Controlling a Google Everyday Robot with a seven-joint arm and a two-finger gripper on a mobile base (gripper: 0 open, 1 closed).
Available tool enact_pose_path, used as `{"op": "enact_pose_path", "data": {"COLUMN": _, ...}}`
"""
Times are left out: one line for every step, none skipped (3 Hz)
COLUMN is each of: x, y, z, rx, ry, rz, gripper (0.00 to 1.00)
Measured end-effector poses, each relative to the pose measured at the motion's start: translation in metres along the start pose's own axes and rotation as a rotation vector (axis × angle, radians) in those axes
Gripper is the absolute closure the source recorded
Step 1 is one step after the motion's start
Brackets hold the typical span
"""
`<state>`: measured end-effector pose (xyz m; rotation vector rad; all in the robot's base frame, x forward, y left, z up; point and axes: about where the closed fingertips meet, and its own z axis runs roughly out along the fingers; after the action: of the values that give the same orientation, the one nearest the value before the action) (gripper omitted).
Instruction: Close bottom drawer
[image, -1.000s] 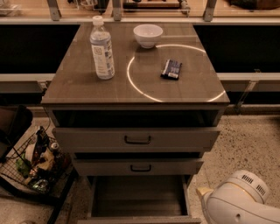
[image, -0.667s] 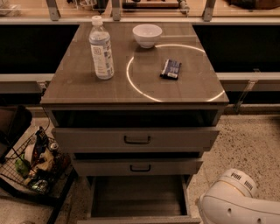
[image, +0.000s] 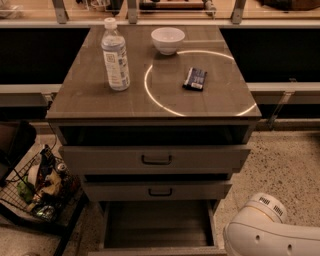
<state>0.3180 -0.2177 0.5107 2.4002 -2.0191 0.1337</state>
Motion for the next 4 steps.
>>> {"op": "enact_pose_path", "data": {"x": 0.000, "y": 0.000, "z": 0.002, "rx": 0.000, "ry": -0.003, "rz": 0.000, "gripper": 1.00}}
{"op": "enact_pose_path", "data": {"x": -0.010, "y": -0.004, "z": 0.034, "rx": -0.012, "ry": -0.049, "rz": -0.005, "gripper": 1.00}}
{"op": "enact_pose_path", "data": {"x": -0.023, "y": -0.004, "z": 0.110, "rx": -0.044, "ry": -0.124, "rz": 0.020, "gripper": 1.00}}
{"op": "enact_pose_path", "data": {"x": -0.037, "y": 0.003, "z": 0.164, "rx": -0.087, "ry": -0.155, "rz": 0.014, "gripper": 1.00}}
